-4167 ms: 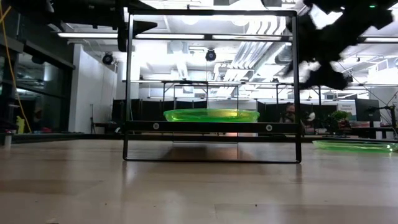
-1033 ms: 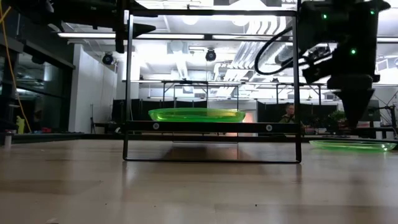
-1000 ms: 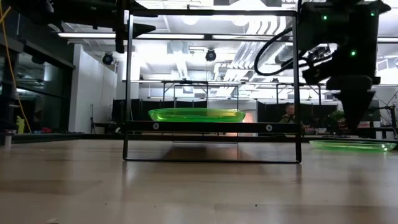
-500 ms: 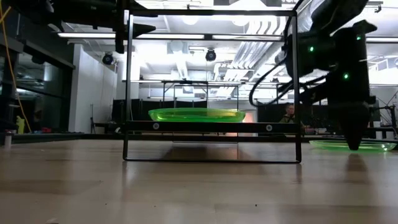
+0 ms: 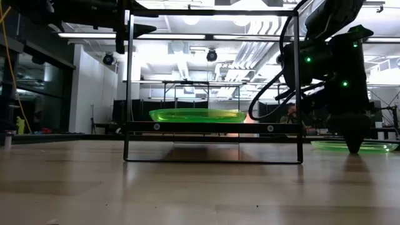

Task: Place and stack plates onto a shelf
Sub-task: Stack the green plate on top of the green plate on the shelf

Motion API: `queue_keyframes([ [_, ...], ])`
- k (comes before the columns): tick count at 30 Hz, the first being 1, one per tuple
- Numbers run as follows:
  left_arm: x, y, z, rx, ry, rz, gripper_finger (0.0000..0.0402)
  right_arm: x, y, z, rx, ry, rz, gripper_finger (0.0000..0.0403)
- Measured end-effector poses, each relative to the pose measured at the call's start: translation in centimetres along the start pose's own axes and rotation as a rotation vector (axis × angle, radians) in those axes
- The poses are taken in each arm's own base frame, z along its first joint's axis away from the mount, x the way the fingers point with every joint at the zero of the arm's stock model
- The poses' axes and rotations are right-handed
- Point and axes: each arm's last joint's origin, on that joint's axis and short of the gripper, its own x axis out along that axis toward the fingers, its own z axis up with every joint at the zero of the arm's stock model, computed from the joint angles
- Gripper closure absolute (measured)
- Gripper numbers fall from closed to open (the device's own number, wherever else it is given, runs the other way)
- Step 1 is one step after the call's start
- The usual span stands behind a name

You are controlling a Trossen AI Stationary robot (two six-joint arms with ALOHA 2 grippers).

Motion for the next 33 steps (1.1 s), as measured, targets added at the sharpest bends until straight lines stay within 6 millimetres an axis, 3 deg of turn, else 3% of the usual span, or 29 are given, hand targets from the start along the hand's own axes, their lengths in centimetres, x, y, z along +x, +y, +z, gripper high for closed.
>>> queue_keyframes([
  [5,0.0,0.0,0.0,0.000,0.000,0.000,0.0245,0.3,-0.1,-0.1,-0.013,0.004,-0.030,0.0395],
  [12,0.0,0.0,0.0,0.002,0.000,0.000,0.0245,-0.4,-0.4,-0.6,-0.048,0.039,-0.061,0.0401],
  [19,0.0,0.0,0.0,0.019,0.000,0.000,0.0245,-4.5,-0.6,0.2,-0.047,-0.105,-0.001,0.0403],
  [26,0.0,0.0,0.0,0.020,-0.003,0.004,0.0245,-8.2,-1.9,0.6,-0.070,-0.193,-0.034,0.0403],
  [29,0.0,0.0,0.0,0.022,-0.005,0.008,0.0245,-8.6,-2.2,0.9,-0.085,-0.177,0.033,0.0403],
  [33,0.0,0.0,0.0,0.022,-0.005,0.008,0.0245,-7.1,-2.5,0.9,-0.008,-0.146,0.050,0.0401],
])
